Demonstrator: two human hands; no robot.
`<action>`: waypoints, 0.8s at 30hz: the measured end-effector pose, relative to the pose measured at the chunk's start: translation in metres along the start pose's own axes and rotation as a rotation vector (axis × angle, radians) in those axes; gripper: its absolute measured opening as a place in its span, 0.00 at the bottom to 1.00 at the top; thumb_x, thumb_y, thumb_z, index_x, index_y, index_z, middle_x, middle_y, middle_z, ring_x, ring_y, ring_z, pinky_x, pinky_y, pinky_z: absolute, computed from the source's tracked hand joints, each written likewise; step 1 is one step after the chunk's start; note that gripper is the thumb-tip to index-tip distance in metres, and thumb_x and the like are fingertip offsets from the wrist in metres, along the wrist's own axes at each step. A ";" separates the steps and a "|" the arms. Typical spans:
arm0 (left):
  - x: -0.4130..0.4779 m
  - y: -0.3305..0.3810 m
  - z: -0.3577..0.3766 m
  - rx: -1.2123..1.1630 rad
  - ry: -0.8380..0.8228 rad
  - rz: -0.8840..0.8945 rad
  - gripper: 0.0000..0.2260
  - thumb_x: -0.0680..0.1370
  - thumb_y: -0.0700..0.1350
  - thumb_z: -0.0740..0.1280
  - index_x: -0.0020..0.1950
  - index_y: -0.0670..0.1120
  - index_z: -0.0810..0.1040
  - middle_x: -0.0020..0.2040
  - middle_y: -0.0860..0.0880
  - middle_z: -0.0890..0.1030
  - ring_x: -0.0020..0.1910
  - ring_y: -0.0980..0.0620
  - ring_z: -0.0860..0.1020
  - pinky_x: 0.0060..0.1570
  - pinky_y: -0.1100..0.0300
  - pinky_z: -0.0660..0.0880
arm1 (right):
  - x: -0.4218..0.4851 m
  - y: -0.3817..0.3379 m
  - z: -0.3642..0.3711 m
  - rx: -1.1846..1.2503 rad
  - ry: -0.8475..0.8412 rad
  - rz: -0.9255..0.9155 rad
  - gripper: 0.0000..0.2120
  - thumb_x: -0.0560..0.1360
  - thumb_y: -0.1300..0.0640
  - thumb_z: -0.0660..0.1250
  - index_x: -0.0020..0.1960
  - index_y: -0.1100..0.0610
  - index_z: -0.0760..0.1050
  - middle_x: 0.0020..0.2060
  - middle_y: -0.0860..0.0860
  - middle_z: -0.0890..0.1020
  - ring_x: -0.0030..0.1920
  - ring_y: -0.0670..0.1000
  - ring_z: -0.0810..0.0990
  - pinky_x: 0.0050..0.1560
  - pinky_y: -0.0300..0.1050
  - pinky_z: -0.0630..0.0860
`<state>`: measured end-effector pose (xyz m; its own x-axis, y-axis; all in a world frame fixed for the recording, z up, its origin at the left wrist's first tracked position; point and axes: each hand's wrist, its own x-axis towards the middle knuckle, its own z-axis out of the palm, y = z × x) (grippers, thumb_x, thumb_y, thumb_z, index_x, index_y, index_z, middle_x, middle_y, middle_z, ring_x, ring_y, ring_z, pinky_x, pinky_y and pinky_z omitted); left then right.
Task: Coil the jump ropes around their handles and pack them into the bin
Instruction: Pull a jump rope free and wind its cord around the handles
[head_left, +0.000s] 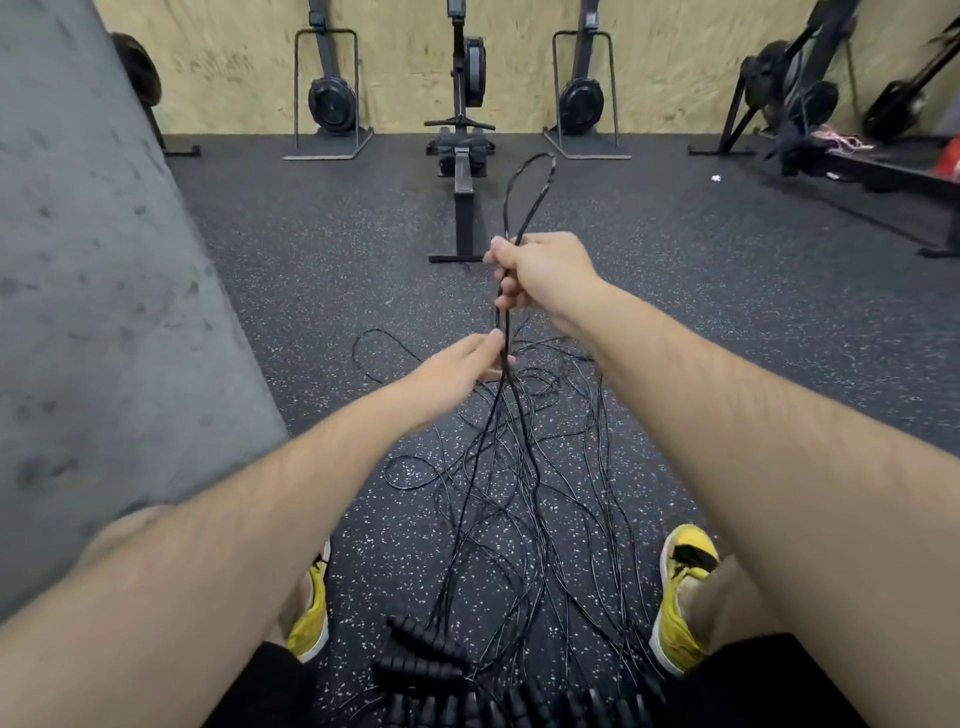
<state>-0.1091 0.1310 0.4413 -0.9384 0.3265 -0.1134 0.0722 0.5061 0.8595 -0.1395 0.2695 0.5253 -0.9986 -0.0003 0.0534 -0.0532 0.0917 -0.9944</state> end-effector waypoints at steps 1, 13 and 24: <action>-0.003 0.003 0.004 0.064 0.028 0.039 0.20 0.84 0.62 0.53 0.66 0.53 0.75 0.60 0.59 0.82 0.60 0.58 0.79 0.64 0.58 0.70 | 0.004 -0.002 -0.003 0.057 -0.002 0.021 0.10 0.81 0.58 0.65 0.45 0.62 0.79 0.32 0.53 0.75 0.25 0.45 0.72 0.29 0.41 0.78; 0.056 0.019 -0.031 -0.156 0.303 0.149 0.11 0.85 0.42 0.59 0.49 0.42 0.80 0.45 0.44 0.83 0.43 0.49 0.82 0.41 0.55 0.80 | -0.001 0.057 -0.018 -0.615 -0.269 -0.041 0.32 0.74 0.28 0.60 0.63 0.52 0.76 0.48 0.45 0.81 0.41 0.44 0.78 0.47 0.43 0.77; 0.061 0.004 -0.044 -0.509 0.184 0.019 0.26 0.85 0.62 0.47 0.67 0.50 0.78 0.51 0.46 0.86 0.52 0.46 0.84 0.55 0.49 0.79 | 0.031 0.058 0.016 -0.361 -0.155 -0.086 0.05 0.78 0.58 0.70 0.43 0.53 0.76 0.30 0.50 0.79 0.25 0.47 0.77 0.28 0.39 0.75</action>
<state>-0.1813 0.1176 0.4597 -0.9856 0.1630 -0.0459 -0.0406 0.0354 0.9985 -0.1733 0.2586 0.4673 -0.9809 -0.1705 0.0934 -0.1592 0.4288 -0.8893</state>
